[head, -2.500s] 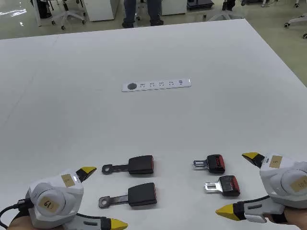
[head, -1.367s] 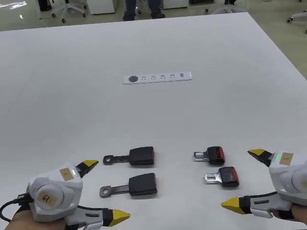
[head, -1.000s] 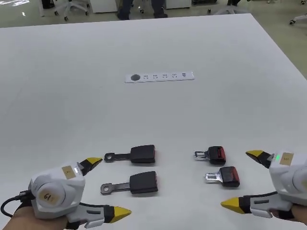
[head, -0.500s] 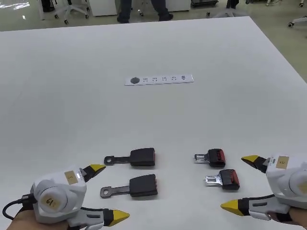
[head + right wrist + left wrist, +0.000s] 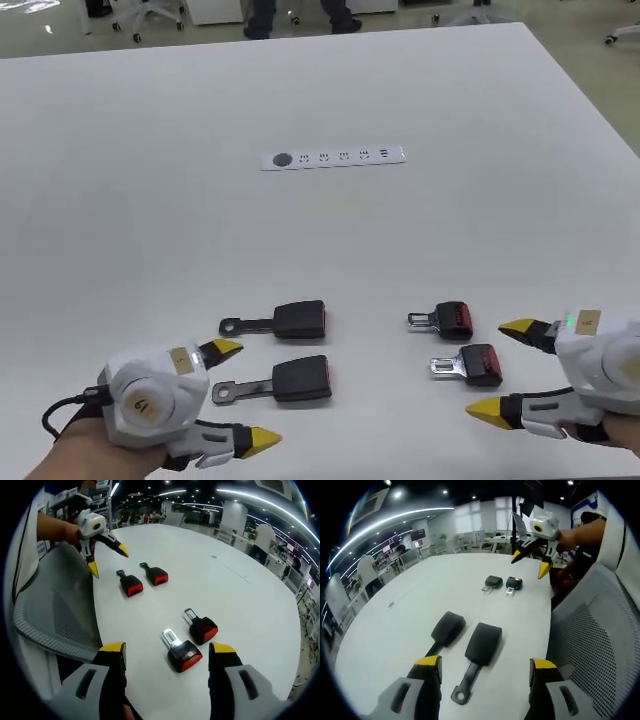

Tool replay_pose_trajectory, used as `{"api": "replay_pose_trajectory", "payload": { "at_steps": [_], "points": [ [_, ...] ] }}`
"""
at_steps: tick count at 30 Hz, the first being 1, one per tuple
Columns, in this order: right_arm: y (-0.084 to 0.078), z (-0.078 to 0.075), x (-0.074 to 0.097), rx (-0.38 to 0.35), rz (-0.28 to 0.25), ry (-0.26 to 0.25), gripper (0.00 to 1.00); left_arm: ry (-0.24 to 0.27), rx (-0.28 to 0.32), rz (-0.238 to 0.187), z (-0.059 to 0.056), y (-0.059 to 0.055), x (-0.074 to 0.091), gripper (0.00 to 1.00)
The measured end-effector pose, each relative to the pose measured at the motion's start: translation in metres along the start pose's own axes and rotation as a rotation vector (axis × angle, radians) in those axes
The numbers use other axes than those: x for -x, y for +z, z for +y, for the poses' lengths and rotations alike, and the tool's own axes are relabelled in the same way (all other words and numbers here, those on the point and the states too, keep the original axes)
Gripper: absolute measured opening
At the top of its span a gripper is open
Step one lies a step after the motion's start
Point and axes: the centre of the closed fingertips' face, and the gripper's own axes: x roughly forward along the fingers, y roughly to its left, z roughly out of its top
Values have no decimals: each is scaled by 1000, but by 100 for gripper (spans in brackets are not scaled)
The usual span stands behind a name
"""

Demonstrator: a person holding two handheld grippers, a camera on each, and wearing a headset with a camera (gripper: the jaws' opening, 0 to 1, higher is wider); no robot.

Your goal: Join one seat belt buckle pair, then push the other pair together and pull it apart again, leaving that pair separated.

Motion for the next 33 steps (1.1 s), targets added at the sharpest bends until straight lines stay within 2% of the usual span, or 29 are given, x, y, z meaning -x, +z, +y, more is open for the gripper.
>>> {"api": "replay_pose_trajectory", "payload": {
  "at_steps": [4,8,11,13,17,19,21,22,25,28,29,30,33],
  "points": [
    [0,0,-3,10,11,12,65,-7,-9,16,4,-2,-10,69],
    [-1,1,-5,46,32,33,61,-26,-25,22,4,1,-22,66],
    [-7,0,-12,43,50,52,60,-43,-26,33,4,0,-29,59],
    [-10,2,-14,70,65,73,57,-47,-23,40,5,0,-34,54],
    [-12,-2,-20,101,79,88,53,-59,-33,58,7,-4,-40,53],
    [-13,-4,-21,112,94,99,52,-77,-91,83,8,-11,-44,52],
    [-16,-6,-22,135,114,113,52,-65,-144,125,14,-14,-44,52],
    [-17,-8,-23,143,121,117,51,-65,-220,171,17,-18,-44,52],
    [-27,-15,-25,148,169,132,49,-81,-186,141,15,-11,-50,51],
    [-29,-17,-27,177,184,147,48,-96,-203,157,15,-13,-53,50],
    [-30,-17,-28,183,188,155,48,-105,-195,154,15,-13,-54,50],
    [-30,-18,-30,193,193,159,48,-135,-159,138,10,-12,-56,49],
    [-31,-19,-33,216,210,183,47,-135,-165,138,14,-10,-58,46]
  ]
}}
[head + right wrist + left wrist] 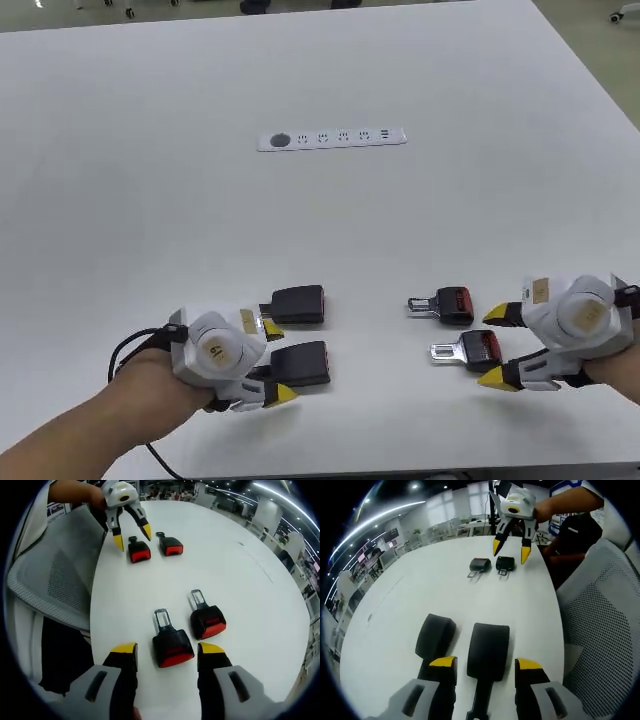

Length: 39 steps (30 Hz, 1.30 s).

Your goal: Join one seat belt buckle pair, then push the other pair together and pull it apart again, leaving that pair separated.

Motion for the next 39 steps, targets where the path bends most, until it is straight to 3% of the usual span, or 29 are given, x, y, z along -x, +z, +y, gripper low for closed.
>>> {"api": "replay_pose_trajectory", "payload": {
  "at_steps": [3,6,9,13,17,19,27,39],
  "points": [
    [-4,-1,-6,31,22,28,46,-13,0,12,0,0,-3,45],
    [-3,1,-6,55,24,60,43,-19,-50,44,-1,-3,-4,44],
    [-6,1,-8,71,42,69,42,-26,-83,78,1,-11,-8,43],
    [-10,-1,-10,73,55,79,40,-55,-103,97,-2,-11,-11,41],
    [-13,1,-14,88,74,96,34,-73,-121,98,-3,-8,-13,37],
    [-13,2,-15,100,80,106,35,-110,-133,101,-8,-8,-14,33],
    [-12,3,-18,129,106,137,34,-119,-210,110,-9,-8,-13,33],
    [-13,3,-21,122,106,135,34,-123,-219,155,-10,-6,-14,32]
  ]
}}
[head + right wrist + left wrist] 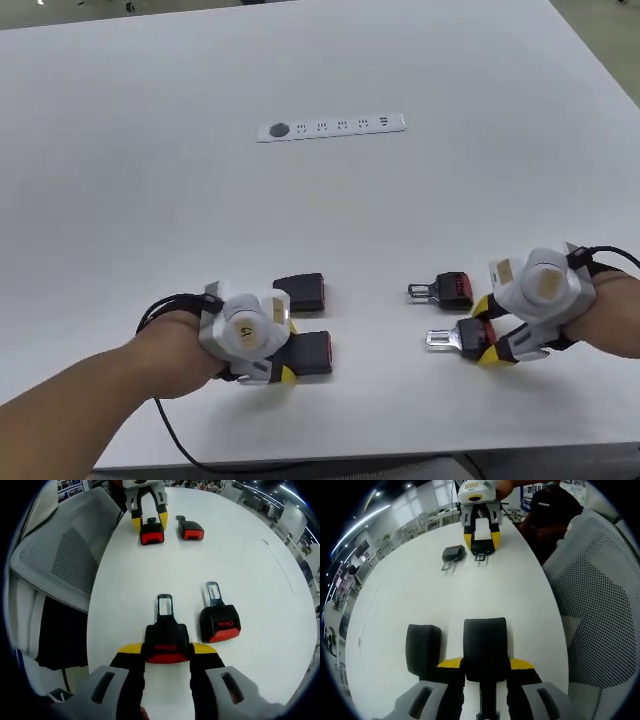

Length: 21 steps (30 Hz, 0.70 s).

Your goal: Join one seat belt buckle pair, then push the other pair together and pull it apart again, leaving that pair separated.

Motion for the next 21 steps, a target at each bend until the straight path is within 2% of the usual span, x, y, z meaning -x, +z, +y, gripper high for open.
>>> {"api": "replay_pose_trajectory", "payload": {
  "at_steps": [3,8,12,21],
  "points": [
    [1,0,-1,3,1,-14,34,-3,2,0,1,-1,-1,32],
    [14,7,-6,-18,-36,-20,34,-11,0,2,2,-1,-2,32],
    [27,7,-12,-14,-67,-41,34,-15,3,0,1,0,-1,32],
    [68,20,-31,-32,-161,-27,34,-18,-3,2,2,0,-3,32]
  ]
}}
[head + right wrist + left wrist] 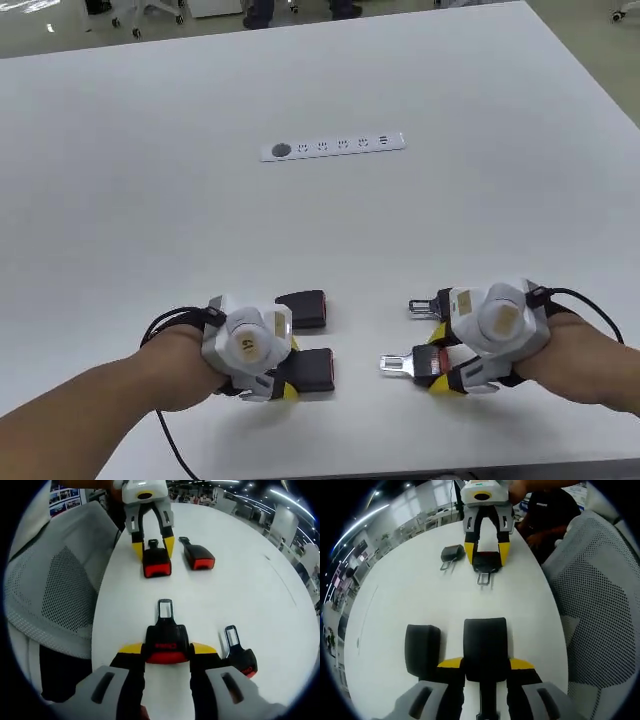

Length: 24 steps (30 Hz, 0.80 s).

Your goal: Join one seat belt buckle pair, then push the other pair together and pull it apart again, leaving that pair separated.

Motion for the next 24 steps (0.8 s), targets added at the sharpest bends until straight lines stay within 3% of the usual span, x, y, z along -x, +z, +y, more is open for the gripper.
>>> {"api": "replay_pose_trajectory", "payload": {
  "at_steps": [4,12,16,24],
  "points": [
    [18,9,-12,5,-27,12,34,0,-3,4,0,0,0,32],
    [42,8,-27,-9,-66,12,34,-1,-2,7,0,0,1,32],
    [47,10,-31,-15,-72,15,34,-3,-1,11,-1,0,1,32],
    [47,8,-33,25,-26,3,34,1,-8,10,-1,-1,0,32]
  ]
}}
